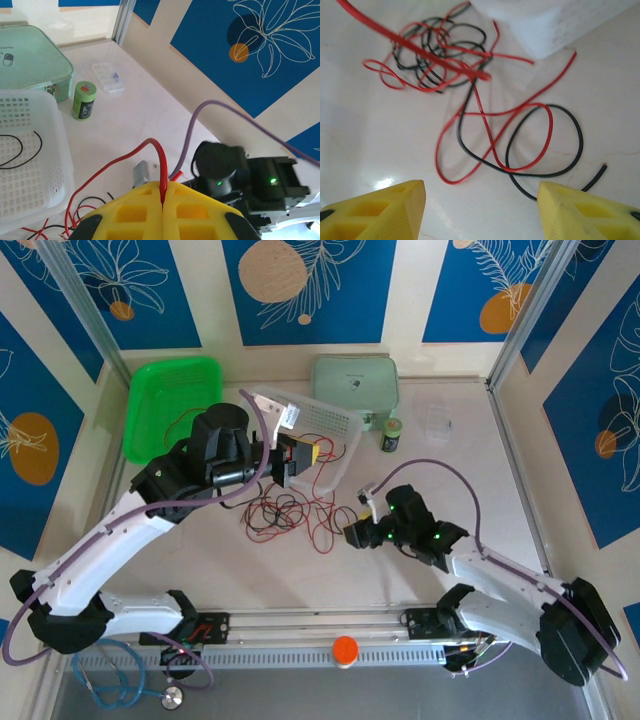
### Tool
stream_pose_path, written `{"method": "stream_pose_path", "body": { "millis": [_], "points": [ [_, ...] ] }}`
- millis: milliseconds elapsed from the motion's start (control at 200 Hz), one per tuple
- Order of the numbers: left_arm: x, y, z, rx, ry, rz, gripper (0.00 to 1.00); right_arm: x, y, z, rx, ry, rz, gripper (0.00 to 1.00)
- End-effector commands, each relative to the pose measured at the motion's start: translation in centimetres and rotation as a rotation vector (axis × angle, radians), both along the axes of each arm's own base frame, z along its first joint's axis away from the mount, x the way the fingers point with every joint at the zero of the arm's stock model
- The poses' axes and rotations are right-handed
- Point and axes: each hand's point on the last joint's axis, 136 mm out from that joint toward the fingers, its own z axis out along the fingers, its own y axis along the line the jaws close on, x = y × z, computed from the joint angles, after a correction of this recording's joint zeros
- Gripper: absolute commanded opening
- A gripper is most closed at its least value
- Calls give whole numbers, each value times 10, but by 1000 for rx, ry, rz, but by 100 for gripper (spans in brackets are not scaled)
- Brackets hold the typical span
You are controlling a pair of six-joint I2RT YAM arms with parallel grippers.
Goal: Untangle the cables
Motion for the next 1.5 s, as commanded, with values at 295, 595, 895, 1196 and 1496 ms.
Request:
{"method": "stream_pose_path", "body": {
  "millis": [295, 595, 895, 1196, 1496],
  "points": [
    [5, 2, 19, -49, -53, 18, 0, 52, 47, 15, 138, -157, -40, 59],
    [2, 7, 22, -52, -65, 26, 0, 74, 51, 10, 157, -160, -160, 49],
    [5, 23, 33, -56, -106, 91, 0, 75, 48, 0, 134, -95, -208, 5],
    [12, 85, 82, -59, -308, 339, 0, 64, -4, -1, 19, -114, -355, 0],
    [10, 112, 105, -97, -381, 435, 0, 48, -39, -1, -85, -148, -374, 0]
  ]
}}
